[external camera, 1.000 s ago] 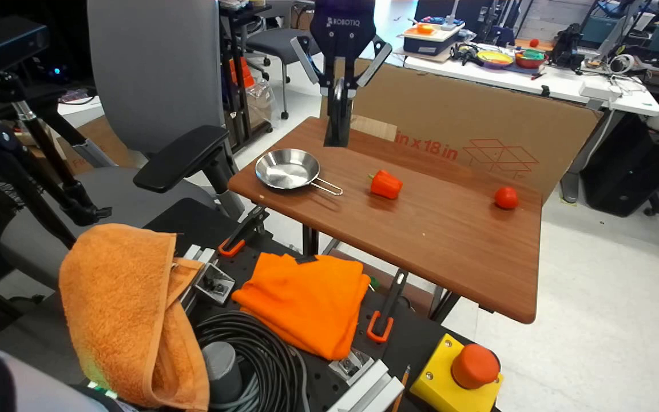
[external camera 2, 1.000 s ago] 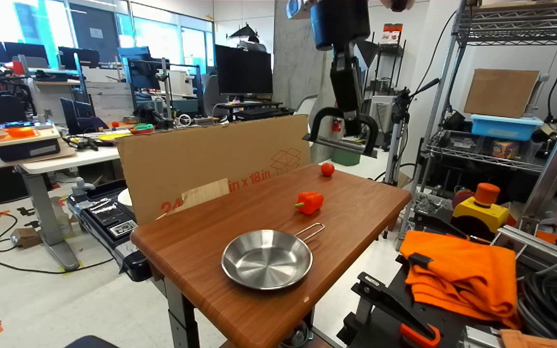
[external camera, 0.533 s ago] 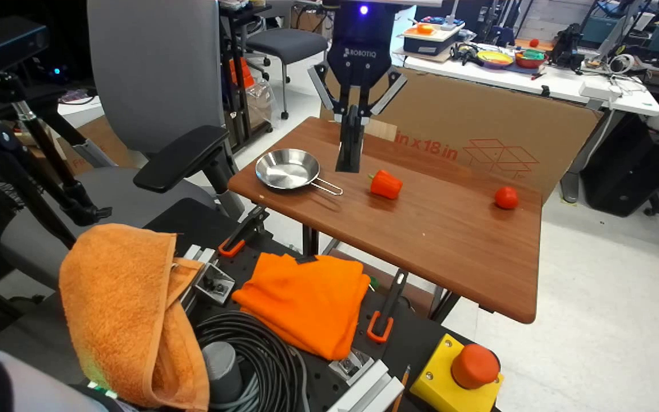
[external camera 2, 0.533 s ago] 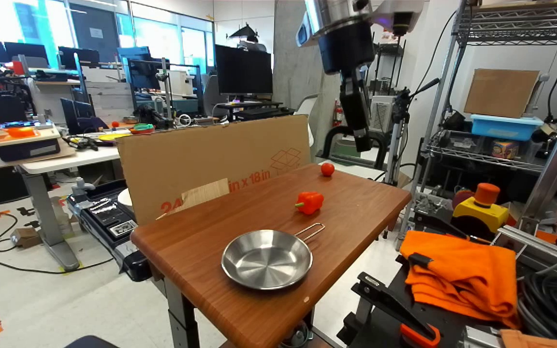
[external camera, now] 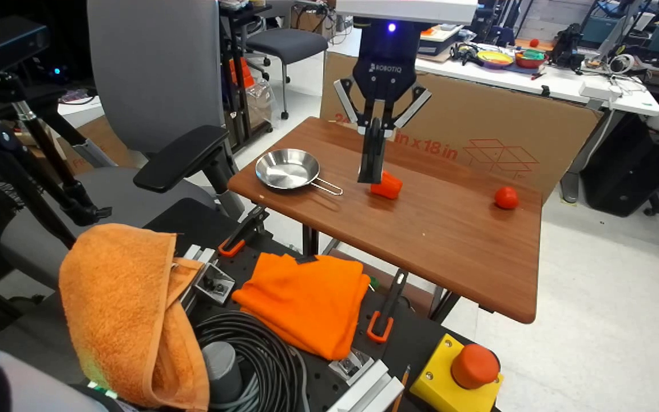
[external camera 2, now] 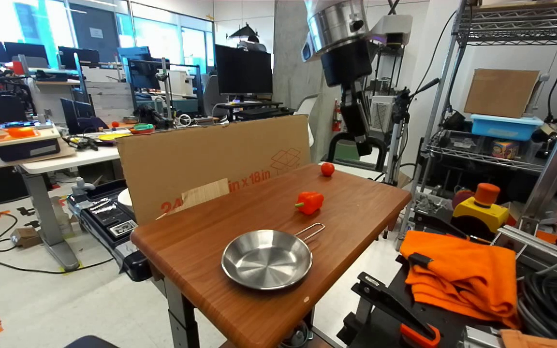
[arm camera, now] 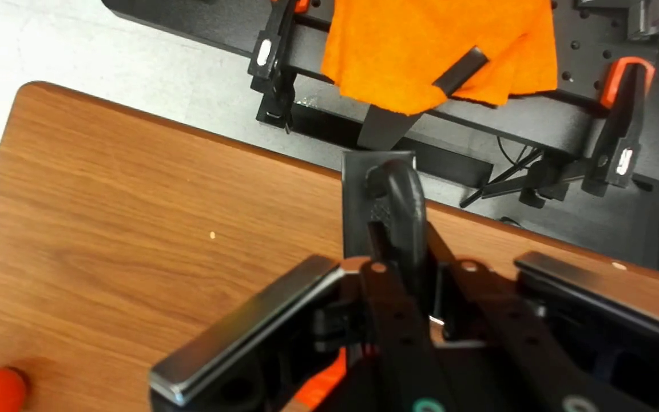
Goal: Pick up the black object from the table and put it back on the table.
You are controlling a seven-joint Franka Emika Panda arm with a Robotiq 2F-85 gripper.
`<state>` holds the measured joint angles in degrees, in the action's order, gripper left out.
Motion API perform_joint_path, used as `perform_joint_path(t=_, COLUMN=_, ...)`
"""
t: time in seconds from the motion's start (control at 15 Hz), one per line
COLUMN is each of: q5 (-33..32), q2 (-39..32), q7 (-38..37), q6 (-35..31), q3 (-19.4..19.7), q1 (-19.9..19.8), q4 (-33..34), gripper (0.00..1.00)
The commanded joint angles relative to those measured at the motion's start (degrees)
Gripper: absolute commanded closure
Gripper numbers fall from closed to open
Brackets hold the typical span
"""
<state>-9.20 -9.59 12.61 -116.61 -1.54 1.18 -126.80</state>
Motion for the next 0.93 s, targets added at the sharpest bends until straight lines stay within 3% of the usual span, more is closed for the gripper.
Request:
perform_joint_path(t=0.0, q5=-1.49, q2=-1.91, q7=3.19, q6=2.44, q3=0.19, q1=-0.52, q4=3.83, gripper=0.96)
perform_joint_path(t=0.53, q5=-0.01, q2=-3.98, q7=16.93, q6=2.36, q3=-0.40, q1=-1.65, q4=5.67, gripper=0.96)
perform_joint_path(t=0.87, q5=-0.93, q2=-6.70, q7=17.64, q6=3.11, q3=0.20, q1=-2.74, q4=6.37, gripper=0.96)
